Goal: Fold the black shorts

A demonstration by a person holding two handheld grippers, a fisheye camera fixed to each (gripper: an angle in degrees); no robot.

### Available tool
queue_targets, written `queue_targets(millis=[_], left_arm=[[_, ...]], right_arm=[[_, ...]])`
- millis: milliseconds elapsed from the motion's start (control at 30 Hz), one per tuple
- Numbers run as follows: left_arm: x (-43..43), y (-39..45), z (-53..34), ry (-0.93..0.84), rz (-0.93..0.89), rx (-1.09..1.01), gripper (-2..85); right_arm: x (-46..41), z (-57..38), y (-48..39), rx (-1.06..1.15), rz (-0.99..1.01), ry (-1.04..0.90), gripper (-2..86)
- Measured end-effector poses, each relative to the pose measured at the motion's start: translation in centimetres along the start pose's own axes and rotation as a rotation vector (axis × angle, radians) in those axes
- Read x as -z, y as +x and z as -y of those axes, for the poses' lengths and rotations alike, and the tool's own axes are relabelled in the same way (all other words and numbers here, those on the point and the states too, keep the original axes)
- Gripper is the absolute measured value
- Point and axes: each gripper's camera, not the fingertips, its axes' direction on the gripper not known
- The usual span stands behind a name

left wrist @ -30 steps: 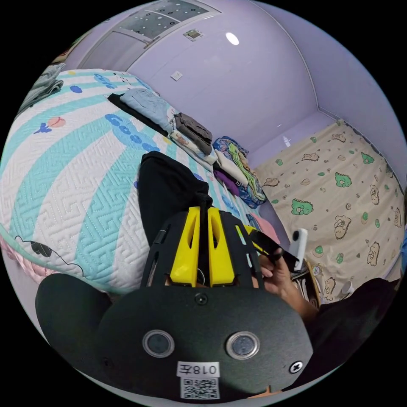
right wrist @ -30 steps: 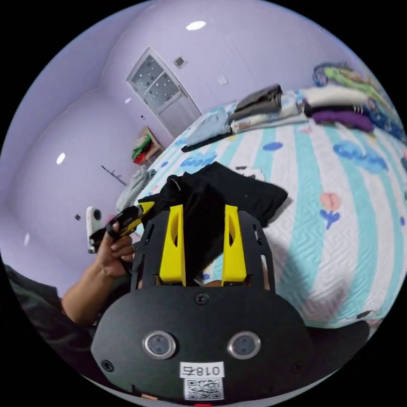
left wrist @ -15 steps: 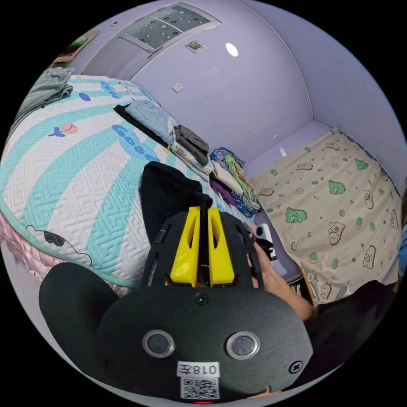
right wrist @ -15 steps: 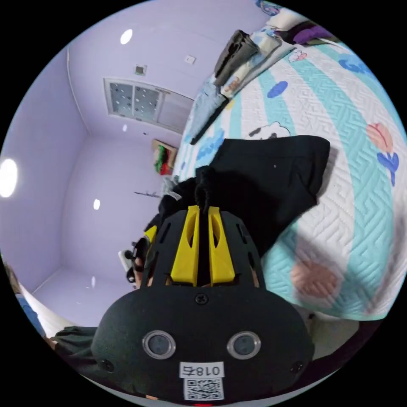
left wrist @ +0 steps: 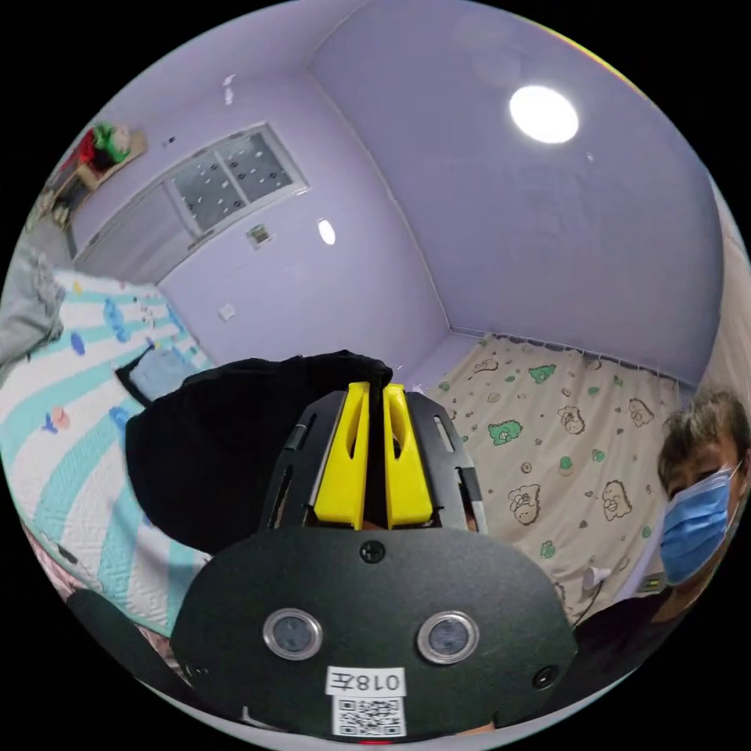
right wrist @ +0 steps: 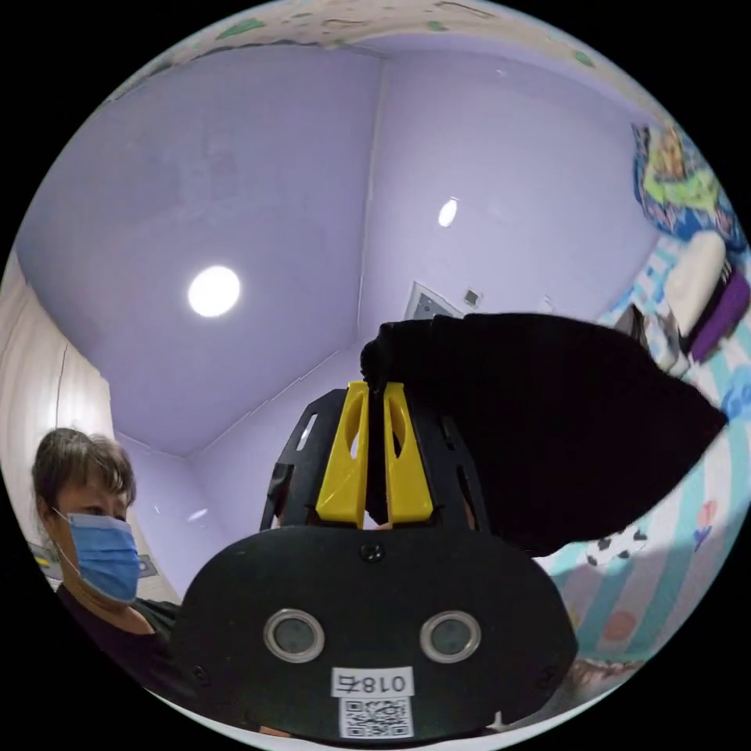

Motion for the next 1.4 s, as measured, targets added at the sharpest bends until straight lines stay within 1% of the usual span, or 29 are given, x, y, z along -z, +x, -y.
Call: queue_targets(millis=[67, 133, 200, 233, 300, 367, 400, 467, 500, 533, 567, 600, 667, 700, 767, 833, 900, 1000, 1033, 1067, 1100, 1133, 1167, 1233, 1267, 1300, 1400], left_arm=[[0.2, 3.4, 1.4, 0.005, 0.051, -0.056, 1.1], [1.1, 8.5, 2.5, 0.018, 0.097, -0.213, 1.1], [1.8, 11.5, 2.9, 0.035, 0.11, -0.317, 1.0], [1.9, 12.7, 3.0, 0.041, 0.12, -0.366, 1.0], [1.2, 13.0, 3.2, 0.031, 0.126, -0.395, 1.1], [-0.9, 11.2, 3.3, -0.008, 0.149, -0.372, 1.1], [-3.0, 8.6, 3.2, -0.05, 0.174, -0.317, 1.1], [-7.4, 3.2, 2.9, -0.139, 0.225, -0.184, 1.1], [-10.3, -0.2, 2.6, -0.187, 0.267, -0.118, 1.0], [-12.5, -2.7, 2.4, -0.196, 0.289, -0.078, 0.8], [-13.5, -3.5, 2.5, -0.193, 0.284, -0.066, 0.8], [-15.2, -3.9, 3.0, -0.185, 0.27, -0.078, 0.7], [-17.5, -2.6, 3.9, -0.153, 0.275, -0.179, 0.7], [-18.7, -2.0, 4.4, -0.127, 0.27, -0.228, 0.7], [-20.1, -2.3, 4.6, -0.109, 0.259, -0.234, 0.8], [-21.7, -4.6, 3.1, -0.135, 0.292, -0.208, 0.9], [-22.7, -7.8, 0.5, -0.19, 0.355, -0.166, 0.9], [-22.7, -15.3, -5.9, -0.291, 0.509, 0.006, 1.0], [-22.0, -18.2, -9.0, -0.327, 0.577, 0.092, 1.1], [-21.5, -19.6, -10.6, -0.341, 0.611, 0.135, 1.1], [-20.5, -22.2, -13.8, -0.376, 0.68, 0.219, 1.1], [-19.4, -24.5, -16.9, -0.427, 0.75, 0.305, 1.2], [-18.9, -25.5, -18.3, -0.457, 0.782, 0.342, 1.2], [-16.6, -28.4, -22.0, -0.52, 0.872, 0.42, 1.2], [-16.2, -28.9, -22.4, -0.524, 0.861, 0.429, 1.3], [-15.8, -29.3, -22.6, -0.526, 0.84, 0.43, 1.3], [-17.0, -28.1, -21.3, -0.544, 0.805, 0.342, 1.5]], right_arm=[[0.8, 1.4, -3.9, 0.041, -0.063, -0.005, 1.2], [1.7, 1.9, -6.6, 0.096, -0.064, 0.002, 1.2], [2.6, 2.4, -8.7, 0.132, -0.056, 0.002, 1.2], [3.0, 2.8, -9.6, 0.151, -0.069, -0.002, 1.1], [3.2, 3.3, -9.9, 0.169, -0.111, -0.006, 1.1], [2.3, 4.4, -7.6, 0.155, -0.203, -0.031, 1.1], [2.0, 4.7, -6.5, 0.134, -0.227, -0.039, 1.0], [0.4, 6.1, 0.0, 0.007, -0.307, -0.071, 1.0], [0.1, 6.4, 1.7, -0.026, -0.311, -0.062, 1.0], [-0.1, 7.2, 4.2, -0.074, -0.303, -0.024, 0.9], [-0.5, 8.4, 5.5, -0.079, -0.308, 0.003, 0.9], [-0.8, 9.1, 5.6, -0.056, -0.32, 0.01, 0.9], [-2.1, 11.9, 4.3, 0.098, -0.39, 0.032, 0.9], [-2.3, 12.5, 4.1, 0.122, -0.397, 0.037, 0.9], [-2.7, 13.9, 4.4, 0.163, -0.417, 0.052, 1.0], [-2.7, 13.5, 5.9, 0.158, -0.463, 0.048, 1.2], [-2.3, 12.2, 8.9, 0.102, -0.517, 0.027, 1.2], [-0.5, 7.7, 16.0, -0.053, -0.633, 0.01, 1.2], [0.7, 5.1, 19.2, -0.149, -0.673, 0.014, 1.2], [2.2, 2.1, 22.3, -0.253, -0.718, 0.022, 1.2], [2.9, 0.6, 23.7, -0.311, -0.741, 0.028, 1.2], [4.6, -2.6, 26.4, -0.445, -0.791, 0.039, 1.3], [6.3, -5.6, 28.7, -0.584, -0.827, 0.05, 1.3], [8.8, -9.1, 30.6, -0.727, -0.817, 0.121, 1.3], [9.9, -10.1, 31.2, -0.764, -0.752, 0.168, 1.3], [10.1, -10.1, 31.4, -0.772, -0.735, 0.177, 1.3], [9.0, -7.5, 30.6, -0.685, -0.769, 0.091, 1.4]])
